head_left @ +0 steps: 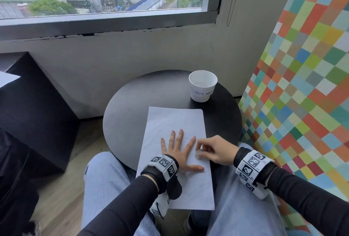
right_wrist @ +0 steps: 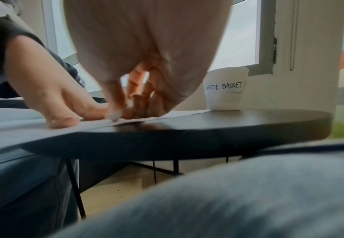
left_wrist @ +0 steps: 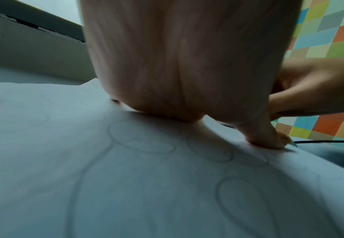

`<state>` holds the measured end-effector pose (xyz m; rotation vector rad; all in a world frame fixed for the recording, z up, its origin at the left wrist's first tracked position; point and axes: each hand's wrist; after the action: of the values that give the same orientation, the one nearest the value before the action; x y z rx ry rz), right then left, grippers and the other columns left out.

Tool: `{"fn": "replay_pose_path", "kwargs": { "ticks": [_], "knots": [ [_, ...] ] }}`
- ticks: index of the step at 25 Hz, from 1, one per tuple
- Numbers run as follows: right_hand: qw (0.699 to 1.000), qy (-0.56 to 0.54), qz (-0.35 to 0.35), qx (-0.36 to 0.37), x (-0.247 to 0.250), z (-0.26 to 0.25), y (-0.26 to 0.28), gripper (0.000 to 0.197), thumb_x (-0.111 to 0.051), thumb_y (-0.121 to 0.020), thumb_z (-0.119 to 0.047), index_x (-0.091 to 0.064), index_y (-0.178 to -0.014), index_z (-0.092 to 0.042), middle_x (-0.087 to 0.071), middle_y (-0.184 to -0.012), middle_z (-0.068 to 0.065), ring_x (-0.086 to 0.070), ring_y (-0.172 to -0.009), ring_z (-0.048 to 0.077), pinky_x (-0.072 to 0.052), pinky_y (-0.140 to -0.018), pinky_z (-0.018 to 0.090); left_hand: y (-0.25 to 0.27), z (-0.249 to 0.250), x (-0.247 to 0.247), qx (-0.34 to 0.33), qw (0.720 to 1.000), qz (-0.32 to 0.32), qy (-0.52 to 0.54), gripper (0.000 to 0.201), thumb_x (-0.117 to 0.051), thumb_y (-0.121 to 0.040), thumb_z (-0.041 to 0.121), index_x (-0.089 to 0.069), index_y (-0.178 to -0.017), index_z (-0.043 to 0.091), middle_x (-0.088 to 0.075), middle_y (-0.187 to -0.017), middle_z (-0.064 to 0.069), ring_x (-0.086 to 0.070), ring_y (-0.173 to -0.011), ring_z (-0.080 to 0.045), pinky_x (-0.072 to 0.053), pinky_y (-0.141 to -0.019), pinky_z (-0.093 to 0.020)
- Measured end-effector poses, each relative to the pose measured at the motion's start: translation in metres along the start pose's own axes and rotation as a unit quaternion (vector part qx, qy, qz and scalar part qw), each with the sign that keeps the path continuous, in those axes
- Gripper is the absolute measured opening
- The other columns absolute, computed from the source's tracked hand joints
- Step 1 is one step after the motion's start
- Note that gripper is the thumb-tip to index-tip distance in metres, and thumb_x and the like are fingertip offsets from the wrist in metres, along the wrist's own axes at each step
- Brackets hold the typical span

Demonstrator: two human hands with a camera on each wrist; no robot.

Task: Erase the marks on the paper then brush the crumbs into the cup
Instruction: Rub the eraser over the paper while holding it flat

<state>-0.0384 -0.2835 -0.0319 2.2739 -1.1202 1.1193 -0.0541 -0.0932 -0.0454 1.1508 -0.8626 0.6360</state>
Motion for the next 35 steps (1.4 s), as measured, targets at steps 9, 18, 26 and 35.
{"fn": "replay_pose_path", "kwargs": {
  "ticks": [9, 18, 26, 35],
  "knots": [
    [0.999, 0.003, 0.034, -0.031, 0.002, 0.004, -0.001, 0.010, -0.063, -0.086, -0.023, -0.058, -0.088, -0.014, -0.049, -0.060, -0.011, -0.048, -0.057, 0.004, -0.034, -0.059, 0.017, 0.003, -0.001, 0.001, -0.004, 1.000, -0.008, -0.001, 0.109, -0.042, -0.074, 0.089, 0.024, -0.148, 0.046, 0.041, -0.154, -0.003, 0.039, -0.141, -0.031, 0.018, -0.113, -0.064],
    [0.988, -0.044, 0.096, -0.110, 0.007, 0.016, -0.013, 0.012, -0.064, -0.088, -0.022, -0.054, -0.093, -0.020, -0.052, -0.062, -0.003, -0.049, -0.056, 0.009, -0.039, -0.057, 0.014, -0.006, -0.006, 0.008, 0.000, 0.999, 0.023, 0.047, 0.148, 0.002, -0.028, 0.104, 0.029, -0.150, 0.025, 0.037, -0.157, 0.001, 0.037, -0.143, -0.026, 0.021, -0.110, -0.060],
    [0.984, -0.064, 0.104, -0.127, 0.011, 0.016, -0.007, 0.008, -0.066, -0.087, -0.025, -0.058, -0.088, -0.022, -0.052, -0.060, -0.007, -0.049, -0.055, 0.007, -0.040, -0.058, 0.013, -0.008, 0.006, 0.017, 0.067, 0.992, 0.023, 0.100, 0.145, 0.000, -0.031, 0.101, 0.029, -0.150, 0.024, 0.043, -0.150, 0.005, 0.036, -0.143, -0.025, 0.020, -0.111, -0.061],
    [0.972, -0.098, 0.158, -0.142, 0.015, 0.030, -0.006, 0.012, -0.067, -0.083, -0.032, -0.060, -0.075, -0.025, -0.059, -0.059, 0.004, -0.056, -0.054, 0.016, -0.048, -0.059, 0.030, 0.001, -0.003, 0.023, 0.177, 0.979, 0.071, 0.064, 0.109, -0.029, -0.085, 0.082, 0.021, -0.154, 0.014, 0.026, -0.162, -0.008, 0.020, -0.150, -0.029, 0.005, -0.115, -0.064]
  ]
}}
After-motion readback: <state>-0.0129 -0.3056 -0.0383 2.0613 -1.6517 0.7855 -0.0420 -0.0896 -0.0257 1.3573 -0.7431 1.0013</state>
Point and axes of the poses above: each hand's wrist, its own y-axis away from the middle knuckle, its own x-axis out of the back of the hand, z = x × y
